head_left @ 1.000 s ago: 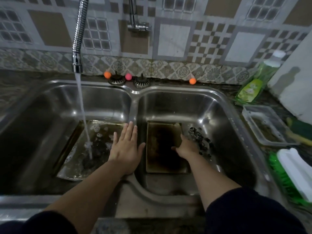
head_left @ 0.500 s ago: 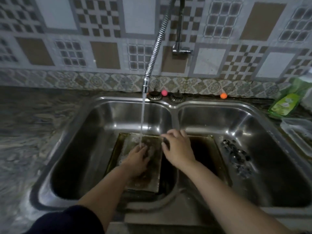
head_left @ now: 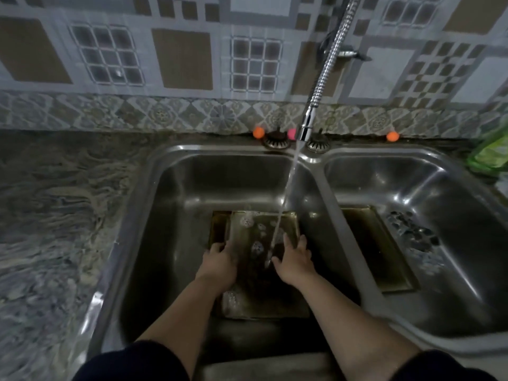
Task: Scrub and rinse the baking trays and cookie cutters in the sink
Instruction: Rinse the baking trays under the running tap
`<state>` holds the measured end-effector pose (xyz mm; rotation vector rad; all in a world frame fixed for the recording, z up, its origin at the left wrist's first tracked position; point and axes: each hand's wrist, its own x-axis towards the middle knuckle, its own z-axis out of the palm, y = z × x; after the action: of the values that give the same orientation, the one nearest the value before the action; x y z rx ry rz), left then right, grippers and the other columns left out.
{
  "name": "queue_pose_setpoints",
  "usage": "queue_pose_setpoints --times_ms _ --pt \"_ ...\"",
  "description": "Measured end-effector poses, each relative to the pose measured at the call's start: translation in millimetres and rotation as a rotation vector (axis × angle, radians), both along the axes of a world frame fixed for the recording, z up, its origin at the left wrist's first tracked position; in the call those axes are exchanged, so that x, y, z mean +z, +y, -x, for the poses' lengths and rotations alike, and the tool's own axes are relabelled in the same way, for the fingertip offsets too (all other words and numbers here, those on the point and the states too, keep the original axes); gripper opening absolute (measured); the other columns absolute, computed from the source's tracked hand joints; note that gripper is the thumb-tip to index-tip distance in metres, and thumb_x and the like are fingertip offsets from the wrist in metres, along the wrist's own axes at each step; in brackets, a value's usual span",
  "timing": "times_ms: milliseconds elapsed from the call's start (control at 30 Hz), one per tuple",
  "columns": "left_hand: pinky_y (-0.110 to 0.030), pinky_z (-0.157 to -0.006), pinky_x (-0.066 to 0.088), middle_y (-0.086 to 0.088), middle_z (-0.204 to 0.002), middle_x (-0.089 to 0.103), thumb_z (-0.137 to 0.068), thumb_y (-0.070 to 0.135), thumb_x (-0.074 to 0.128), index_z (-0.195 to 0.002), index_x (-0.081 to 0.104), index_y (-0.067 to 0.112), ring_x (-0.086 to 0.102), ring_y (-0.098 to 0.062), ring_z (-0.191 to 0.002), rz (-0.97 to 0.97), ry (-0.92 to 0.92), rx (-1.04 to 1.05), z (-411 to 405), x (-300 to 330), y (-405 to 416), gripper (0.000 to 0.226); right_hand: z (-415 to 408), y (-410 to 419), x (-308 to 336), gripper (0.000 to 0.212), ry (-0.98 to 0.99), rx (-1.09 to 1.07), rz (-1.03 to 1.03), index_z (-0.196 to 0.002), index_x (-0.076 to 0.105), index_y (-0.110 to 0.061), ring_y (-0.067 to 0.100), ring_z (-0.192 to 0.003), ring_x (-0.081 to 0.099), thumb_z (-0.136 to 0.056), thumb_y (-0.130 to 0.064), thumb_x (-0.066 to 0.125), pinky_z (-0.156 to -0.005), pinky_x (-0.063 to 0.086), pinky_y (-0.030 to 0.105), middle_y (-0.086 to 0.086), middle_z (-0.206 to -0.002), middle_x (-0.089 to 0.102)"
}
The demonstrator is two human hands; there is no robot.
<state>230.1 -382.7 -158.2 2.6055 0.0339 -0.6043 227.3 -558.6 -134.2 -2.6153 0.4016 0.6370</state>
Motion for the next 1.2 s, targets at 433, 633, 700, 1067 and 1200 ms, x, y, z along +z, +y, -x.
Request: queue_pose_setpoints --times_ms 433,633,700,1067,1200 --pt "-0.041 -0.117 0.017 -0.01 -0.157 0.012 -0.096 0.05 0.041 -0.149 0.026 0.021 0.013 -0.035 -0.142 0.029 0.119 0.001 3 0 -2 0.062 -19 10 25 0.055 -0.276 -0.253 -0.345 -0.141 0.043 -0.033 0.018 -0.109 0.059 -0.092 -0.017 0.061 -0.076 0.054 0.026 0.003 -0.141 0.045" --pt "-0.055 -0.116 -0.003 0.002 -0.159 -0.02 -0.102 0.047 0.013 -0.153 -0.002 0.022 -0.019 -0.015 -0.145 0.09 -0.016 -0.038 20 17 -35 0.059 -3 8 48 0.06 -0.447 -0.19 -0.442 -0.145 0.036 -0.032 0.004 -0.09 0.061 -0.092 -0.019 0.061 -0.067 0.05 0.01 0.001 -0.137 0.054" --pt "-0.055 -0.115 -0.009 0.004 -0.158 -0.022 -0.101 0.048 0.011 -0.152 -0.008 0.024 -0.022 -0.013 -0.144 0.088 -0.11 -0.052 18 27 -42 0.059 8 0 56 0.062 -0.547 -0.12 -0.367 -0.146 0.035 -0.029 0.014 -0.116 0.057 -0.091 -0.027 0.063 -0.09 0.047 0.019 0.002 -0.138 0.054" --pt "-0.035 -0.109 0.029 -0.005 -0.153 0.033 -0.101 0.037 0.038 -0.151 -0.014 0.03 0.039 -0.026 -0.136 0.672 -0.28 0.235 19 83 -25 0.072 27 -46 89 0.069 -0.617 -0.136 -0.729 -0.147 0.03 -0.036 0.019 -0.139 0.033 -0.088 -0.037 0.066 -0.103 0.032 0.026 -0.001 -0.15 0.038" --pt "-0.027 -0.108 0.029 0.0 -0.147 0.042 -0.101 0.037 0.039 -0.151 0.023 0.025 0.039 -0.016 -0.135 0.756 -0.469 0.377 29 88 -16 0.054 9 -35 80 0.087 -0.42 0.043 -0.543 -0.151 -0.001 -0.043 0.027 -0.147 0.013 -0.086 -0.055 0.056 -0.116 0.022 0.047 0.002 -0.161 0.011"
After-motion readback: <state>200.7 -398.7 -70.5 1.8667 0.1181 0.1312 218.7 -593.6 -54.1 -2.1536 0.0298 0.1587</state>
